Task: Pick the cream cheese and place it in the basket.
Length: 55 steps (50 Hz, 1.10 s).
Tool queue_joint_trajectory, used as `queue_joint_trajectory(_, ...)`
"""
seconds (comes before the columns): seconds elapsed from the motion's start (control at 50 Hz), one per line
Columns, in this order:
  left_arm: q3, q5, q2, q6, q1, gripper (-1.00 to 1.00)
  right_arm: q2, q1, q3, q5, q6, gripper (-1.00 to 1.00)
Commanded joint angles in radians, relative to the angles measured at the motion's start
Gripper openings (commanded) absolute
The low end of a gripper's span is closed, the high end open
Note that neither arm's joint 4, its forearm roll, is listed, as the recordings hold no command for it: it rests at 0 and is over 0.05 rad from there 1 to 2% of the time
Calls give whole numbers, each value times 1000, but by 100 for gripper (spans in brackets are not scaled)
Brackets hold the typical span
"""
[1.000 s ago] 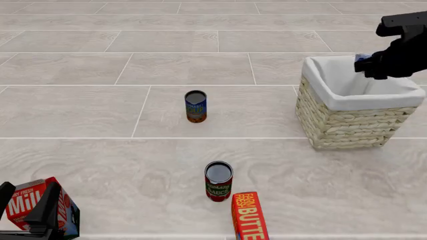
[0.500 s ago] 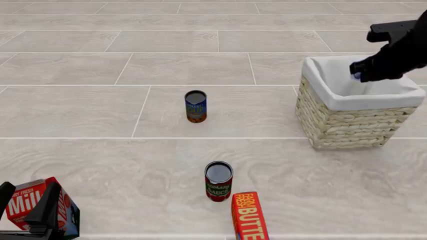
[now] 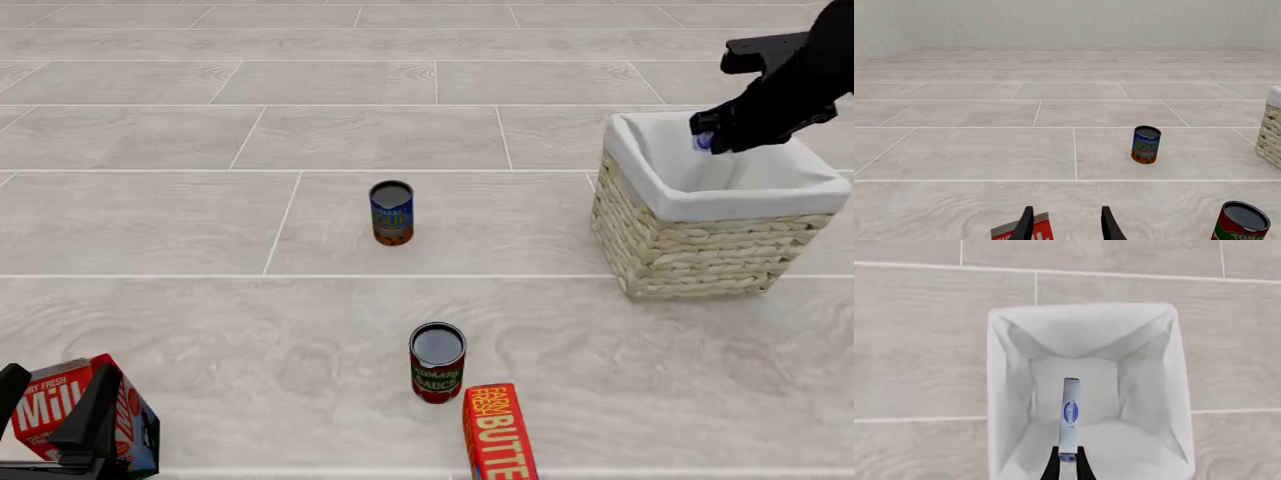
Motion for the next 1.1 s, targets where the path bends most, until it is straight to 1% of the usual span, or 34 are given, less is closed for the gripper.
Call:
queue_joint_trajectory(0.02,0,0,0,0,0,100,73,-1,-108,39,9,-100)
queue_joint_trajectory(0.1,0,0,0,0,0,100,108,1,-133,44,6,-100)
queue_joint_trajectory(0.24,0,0,0,0,0,100,141,8,-141,40,8,-100)
queue_joint_trajectory(0.3,0,0,0,0,0,100,154,10,-156,43,15,-100)
queue_joint_trajectory(0.5,0,0,0,0,0,100,177,12,-156,42,14,-100)
queue_joint_trajectory(0.72,0,0,0,0,0,100,213,-2,-230,84,5,-100)
queue_joint_trajectory(0.74,0,0,0,0,0,100,215,-1,-234,86,7,100)
queue_joint_trajectory(0.76,0,0,0,0,0,100,213,5,-231,84,11,100)
queue_joint_trajectory(0.82,0,0,0,0,0,100,215,4,-233,89,1,100)
queue_joint_trajectory(0.84,0,0,0,0,0,100,219,7,-247,96,9,100)
queue_joint_trajectory(0.86,0,0,0,0,0,100,221,6,-255,101,2,100)
queue_joint_trajectory(0.92,0,0,0,0,0,100,224,8,-283,114,10,100)
queue_joint_trajectory(0.94,0,0,0,0,0,100,221,5,-280,115,3,100)
queue_joint_trajectory(1.1,0,0,0,0,0,100,186,11,-243,108,3,100)
